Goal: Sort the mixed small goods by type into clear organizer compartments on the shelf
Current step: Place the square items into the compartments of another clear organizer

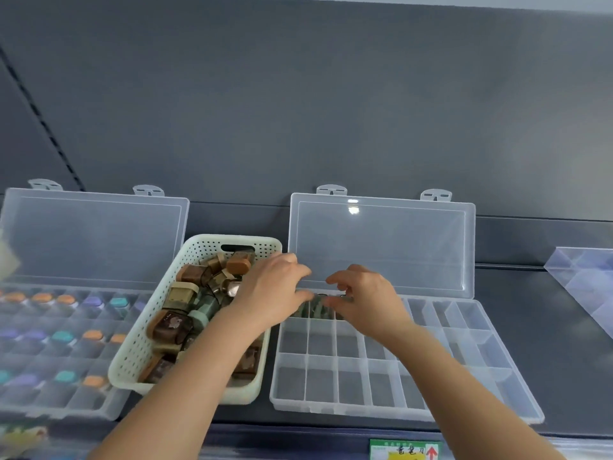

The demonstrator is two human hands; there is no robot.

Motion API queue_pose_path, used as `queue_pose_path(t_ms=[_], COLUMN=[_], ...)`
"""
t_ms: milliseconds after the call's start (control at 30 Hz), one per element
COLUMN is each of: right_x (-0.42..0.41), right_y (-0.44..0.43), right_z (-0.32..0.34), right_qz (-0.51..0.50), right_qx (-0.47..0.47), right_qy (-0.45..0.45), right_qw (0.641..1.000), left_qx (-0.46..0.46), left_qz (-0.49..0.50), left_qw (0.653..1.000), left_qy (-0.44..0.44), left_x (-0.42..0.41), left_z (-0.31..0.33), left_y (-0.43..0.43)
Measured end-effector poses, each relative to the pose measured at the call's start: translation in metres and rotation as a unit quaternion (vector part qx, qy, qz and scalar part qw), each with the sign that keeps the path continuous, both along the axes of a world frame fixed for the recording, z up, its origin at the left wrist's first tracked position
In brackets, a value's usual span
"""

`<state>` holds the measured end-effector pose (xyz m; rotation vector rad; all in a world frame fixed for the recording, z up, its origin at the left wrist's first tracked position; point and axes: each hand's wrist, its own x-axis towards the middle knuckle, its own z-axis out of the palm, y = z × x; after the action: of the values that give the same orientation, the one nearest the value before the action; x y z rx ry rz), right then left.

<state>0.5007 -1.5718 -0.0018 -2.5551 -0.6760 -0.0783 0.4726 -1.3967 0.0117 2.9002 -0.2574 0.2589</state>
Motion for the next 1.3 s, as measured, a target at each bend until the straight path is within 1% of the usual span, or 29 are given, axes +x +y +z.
queue_pose_path(t_ms=[67,133,267,333,567,667,800,933,1000,1100,1200,1300], right_x=[-0.007,-0.013,-0.018,-0.019,-0.010,-0.006,-0.001,0.002,-0.001,-0.008,-0.012,-0.011], right_y=[0.020,0.040,0.081,0.102,0.149,0.157,0.162,0.157,0.152,0.143,0.132,0.116], right_z=[0.004,0.007,0.007,0.004,-0.012,-0.018,-0.022,-0.019,-0.016,-0.012,-0.006,-0.001], right_qz=[0.042,0.084,0.162,0.185,0.146,0.129,0.110,0.097,0.090,0.070,0.060,0.032], right_qx=[0.016,0.017,-0.033,-0.072,-0.187,-0.205,-0.185,-0.093,-0.038,0.030,0.106,0.170], right_qy=[-0.013,-0.023,-0.062,-0.081,-0.120,-0.118,-0.116,-0.075,-0.067,-0.068,-0.059,-0.029], right_qw=[0.999,0.996,0.984,0.977,0.964,0.963,0.970,0.988,0.993,0.995,0.991,0.985], left_qx=[0.006,0.025,0.094,0.121,0.121,0.137,0.143,0.147,0.114,-0.043,-0.177,-0.289], left_qz=[0.040,0.085,0.163,0.179,0.167,0.158,0.156,0.152,0.140,0.134,0.124,0.133], left_qw=[0.999,0.996,0.980,0.973,0.977,0.976,0.976,0.977,0.983,0.989,0.976,0.948], left_qy=[-0.013,-0.007,0.058,0.078,0.055,0.062,0.056,0.037,0.034,0.033,0.007,-0.011], left_x=[-0.013,-0.026,-0.049,-0.058,-0.062,-0.056,-0.048,-0.043,-0.042,-0.039,-0.034,-0.030], left_z=[0.007,0.010,0.007,0.001,-0.017,-0.021,-0.022,-0.025,-0.027,-0.023,-0.017,-0.011], left_y=[0.024,0.051,0.095,0.106,0.124,0.131,0.134,0.136,0.136,0.132,0.122,0.105])
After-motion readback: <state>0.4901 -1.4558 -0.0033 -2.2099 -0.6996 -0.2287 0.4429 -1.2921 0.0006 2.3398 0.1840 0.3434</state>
